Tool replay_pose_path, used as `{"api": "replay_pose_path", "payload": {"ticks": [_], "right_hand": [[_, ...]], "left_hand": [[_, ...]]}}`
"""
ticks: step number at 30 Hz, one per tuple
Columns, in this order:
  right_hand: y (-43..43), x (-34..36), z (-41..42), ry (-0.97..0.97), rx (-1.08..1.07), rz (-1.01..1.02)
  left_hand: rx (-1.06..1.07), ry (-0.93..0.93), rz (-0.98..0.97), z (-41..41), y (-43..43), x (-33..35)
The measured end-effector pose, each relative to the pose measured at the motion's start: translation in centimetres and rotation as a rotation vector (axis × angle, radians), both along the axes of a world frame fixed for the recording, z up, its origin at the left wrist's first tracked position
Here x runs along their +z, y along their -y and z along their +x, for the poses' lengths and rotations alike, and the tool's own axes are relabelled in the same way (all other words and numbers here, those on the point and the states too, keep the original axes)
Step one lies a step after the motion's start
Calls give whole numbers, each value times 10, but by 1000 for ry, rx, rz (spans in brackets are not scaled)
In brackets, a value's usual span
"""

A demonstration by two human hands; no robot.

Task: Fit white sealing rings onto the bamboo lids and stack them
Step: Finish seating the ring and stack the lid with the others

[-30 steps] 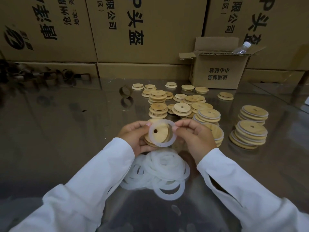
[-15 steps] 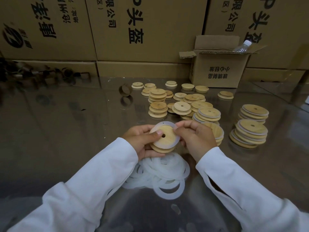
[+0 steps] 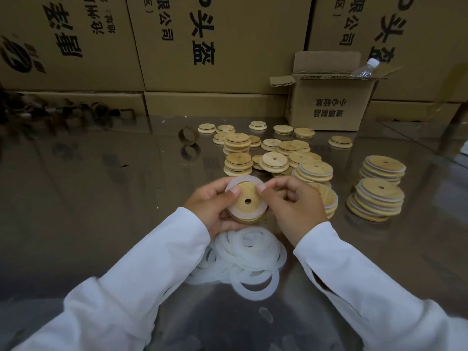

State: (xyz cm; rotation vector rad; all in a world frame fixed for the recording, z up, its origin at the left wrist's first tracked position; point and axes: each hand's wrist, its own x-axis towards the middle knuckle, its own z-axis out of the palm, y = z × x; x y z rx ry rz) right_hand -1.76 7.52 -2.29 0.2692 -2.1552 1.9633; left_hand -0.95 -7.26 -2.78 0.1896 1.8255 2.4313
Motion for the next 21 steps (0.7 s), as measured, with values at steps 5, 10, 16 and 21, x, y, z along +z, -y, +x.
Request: {"api": "replay_pose_path", "payload": {"ticks": [5, 10, 16, 21], "right_hand": [[0, 0, 1, -92, -35, 8], [-1, 2, -1, -76, -17, -40], [-1, 3, -2, -44, -14, -61], [-2, 4, -2, -72, -13, -57]], "left_hand": [[28, -91, -54, 3, -3, -1], [104, -167, -68, 4, -4, 0], [165, -199, -111, 4, -6, -1], [200, -223, -144, 5, -6, 1]]}}
